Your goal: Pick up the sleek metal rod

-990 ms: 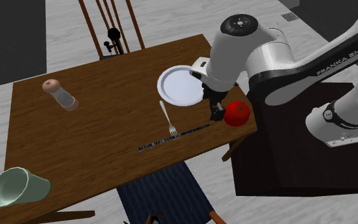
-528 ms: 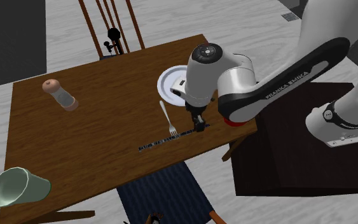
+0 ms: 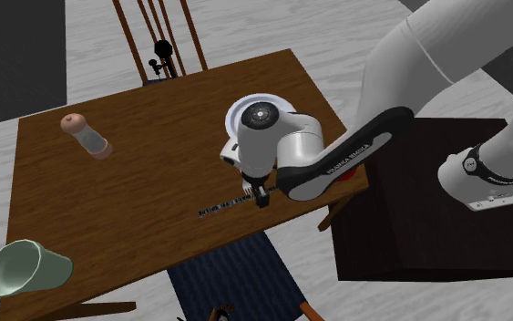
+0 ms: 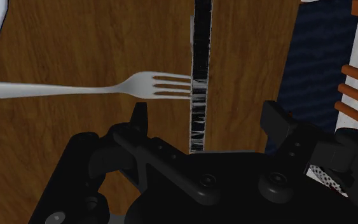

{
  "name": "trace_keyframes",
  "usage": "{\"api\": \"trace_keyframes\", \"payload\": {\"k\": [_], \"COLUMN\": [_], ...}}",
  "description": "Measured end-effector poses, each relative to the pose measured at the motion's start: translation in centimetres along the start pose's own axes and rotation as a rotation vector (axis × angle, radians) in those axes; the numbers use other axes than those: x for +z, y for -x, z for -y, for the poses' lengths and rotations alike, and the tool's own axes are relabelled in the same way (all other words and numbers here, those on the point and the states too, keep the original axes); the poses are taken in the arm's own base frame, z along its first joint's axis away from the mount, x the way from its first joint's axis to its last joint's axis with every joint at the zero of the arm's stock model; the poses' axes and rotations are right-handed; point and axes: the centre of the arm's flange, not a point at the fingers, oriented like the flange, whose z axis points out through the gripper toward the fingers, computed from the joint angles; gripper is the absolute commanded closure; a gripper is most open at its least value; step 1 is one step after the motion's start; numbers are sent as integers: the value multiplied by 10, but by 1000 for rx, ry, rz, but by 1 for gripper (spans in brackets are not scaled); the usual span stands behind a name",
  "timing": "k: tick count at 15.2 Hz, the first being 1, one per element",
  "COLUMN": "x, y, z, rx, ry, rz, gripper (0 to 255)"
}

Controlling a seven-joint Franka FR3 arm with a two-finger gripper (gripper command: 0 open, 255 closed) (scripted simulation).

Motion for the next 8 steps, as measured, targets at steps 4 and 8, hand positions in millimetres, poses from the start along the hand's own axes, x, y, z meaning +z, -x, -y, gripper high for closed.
{"api": "trace_keyframes", "payload": {"k": [4,8], "x": [25,43], "y": [-4,-3], "z": [2,0], "rx": [-4,-5], "ry": [-2,-2], "rz": [-1,-1], "gripper": [0,0]}}
